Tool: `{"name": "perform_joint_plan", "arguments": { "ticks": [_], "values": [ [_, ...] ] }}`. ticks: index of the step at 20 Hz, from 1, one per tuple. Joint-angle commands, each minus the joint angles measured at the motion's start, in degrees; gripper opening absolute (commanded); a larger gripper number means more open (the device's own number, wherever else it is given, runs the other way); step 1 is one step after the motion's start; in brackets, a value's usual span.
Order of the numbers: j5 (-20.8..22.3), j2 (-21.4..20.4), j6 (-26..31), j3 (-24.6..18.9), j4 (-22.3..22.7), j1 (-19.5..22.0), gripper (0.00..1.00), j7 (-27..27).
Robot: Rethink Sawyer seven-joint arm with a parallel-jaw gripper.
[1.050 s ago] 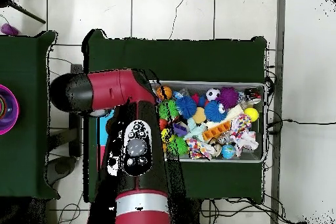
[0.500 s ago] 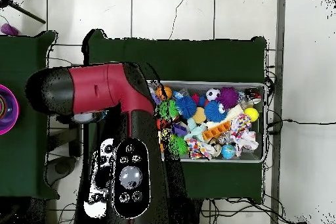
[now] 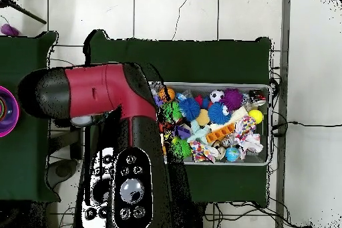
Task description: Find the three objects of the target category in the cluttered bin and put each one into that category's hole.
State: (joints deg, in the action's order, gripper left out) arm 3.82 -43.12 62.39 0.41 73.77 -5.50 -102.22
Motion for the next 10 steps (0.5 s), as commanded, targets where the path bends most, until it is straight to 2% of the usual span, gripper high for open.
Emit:
{"name": "perform_joint_plan", "arguments": {
  "ticks": [1, 10],
  "values": [
    [1.0, 1.7, 0.9, -4.5, 4.9, 2.5, 0.00, 2.1],
    [1.4, 1.1, -0.1, -3.4, 5.3, 1.7, 0.00, -0.1]
  ]
}}
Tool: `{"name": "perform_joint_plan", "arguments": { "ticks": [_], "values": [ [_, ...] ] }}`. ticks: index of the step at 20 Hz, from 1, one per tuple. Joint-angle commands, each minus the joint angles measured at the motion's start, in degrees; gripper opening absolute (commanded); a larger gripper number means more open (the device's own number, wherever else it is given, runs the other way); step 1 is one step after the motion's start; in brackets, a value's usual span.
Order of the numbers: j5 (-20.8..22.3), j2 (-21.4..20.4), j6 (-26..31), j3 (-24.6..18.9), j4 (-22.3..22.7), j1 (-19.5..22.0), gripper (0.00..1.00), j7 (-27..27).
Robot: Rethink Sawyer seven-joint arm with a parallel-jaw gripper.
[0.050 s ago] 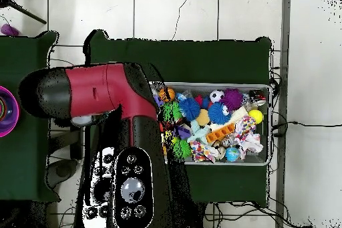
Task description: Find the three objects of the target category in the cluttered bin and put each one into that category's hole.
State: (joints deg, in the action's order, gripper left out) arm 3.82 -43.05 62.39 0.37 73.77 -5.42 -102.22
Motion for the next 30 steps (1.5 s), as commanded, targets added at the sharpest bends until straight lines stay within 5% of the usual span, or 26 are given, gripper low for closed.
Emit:
{"name": "perform_joint_plan", "arguments": {
  "ticks": [1, 14, 30],
  "values": [
    [1.4, 1.1, -0.1, -3.3, 5.3, 1.5, 0.00, -0.2],
    [1.8, 4.5, 1.1, -4.3, 0.2, 2.4, 0.00, 0.7],
    [2.3, 7.7, -10.1, -5.2, 4.4, 4.4, 0.00, 0.7]
  ]
}}
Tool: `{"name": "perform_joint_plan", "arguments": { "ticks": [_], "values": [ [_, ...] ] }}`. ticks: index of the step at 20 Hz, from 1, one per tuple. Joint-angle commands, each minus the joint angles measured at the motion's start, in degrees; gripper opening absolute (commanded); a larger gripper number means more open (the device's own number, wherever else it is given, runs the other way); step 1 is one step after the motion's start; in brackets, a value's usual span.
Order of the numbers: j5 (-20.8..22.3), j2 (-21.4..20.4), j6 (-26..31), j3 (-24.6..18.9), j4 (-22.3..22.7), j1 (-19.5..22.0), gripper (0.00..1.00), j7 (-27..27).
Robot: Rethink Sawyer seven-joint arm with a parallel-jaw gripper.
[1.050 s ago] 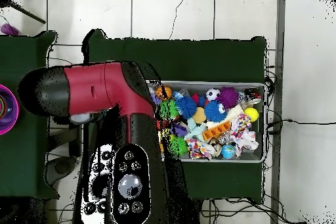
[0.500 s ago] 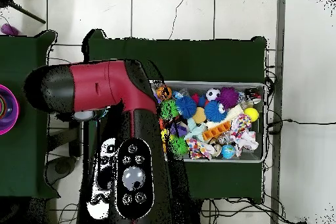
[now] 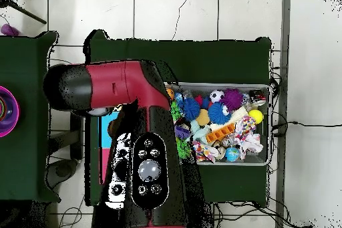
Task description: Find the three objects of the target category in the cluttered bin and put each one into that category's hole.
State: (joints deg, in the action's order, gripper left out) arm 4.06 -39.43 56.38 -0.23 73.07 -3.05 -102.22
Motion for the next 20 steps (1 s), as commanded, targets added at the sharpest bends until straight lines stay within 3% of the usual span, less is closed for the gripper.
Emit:
{"name": "perform_joint_plan", "arguments": {
  "ticks": [1, 20],
  "values": [
    [2.0, 4.3, -3.7, -4.7, 4.6, 2.1, 0.00, 0.7],
    [1.8, 5.5, -9.1, -4.9, 5.7, 2.0, 0.00, -1.5]
  ]
}}
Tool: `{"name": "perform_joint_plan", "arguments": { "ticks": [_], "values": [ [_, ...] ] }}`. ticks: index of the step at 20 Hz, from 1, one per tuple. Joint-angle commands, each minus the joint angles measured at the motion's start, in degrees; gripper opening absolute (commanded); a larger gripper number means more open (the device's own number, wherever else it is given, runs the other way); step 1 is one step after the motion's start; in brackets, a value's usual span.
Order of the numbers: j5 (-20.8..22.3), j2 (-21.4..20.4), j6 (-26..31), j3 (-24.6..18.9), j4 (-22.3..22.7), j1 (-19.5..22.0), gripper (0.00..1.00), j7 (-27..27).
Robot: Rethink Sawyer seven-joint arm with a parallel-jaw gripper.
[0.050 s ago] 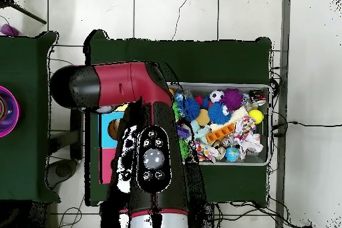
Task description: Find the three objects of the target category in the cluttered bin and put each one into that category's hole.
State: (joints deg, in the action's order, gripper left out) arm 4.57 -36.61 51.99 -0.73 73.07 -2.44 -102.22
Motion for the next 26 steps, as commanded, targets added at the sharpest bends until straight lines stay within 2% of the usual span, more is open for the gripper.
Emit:
{"name": "perform_joint_plan", "arguments": {
  "ticks": [1, 10, 26],
  "values": [
    [1.2, 2.7, -5.3, -4.5, 6.0, 1.5, 0.00, -1.6],
    [0.7, 3.7, -7.3, -4.2, 6.4, 1.1, 0.00, -3.2],
    [0.1, 6.9, -16.7, -4.6, 9.9, 1.4, 0.00, -5.5]
  ]
}}
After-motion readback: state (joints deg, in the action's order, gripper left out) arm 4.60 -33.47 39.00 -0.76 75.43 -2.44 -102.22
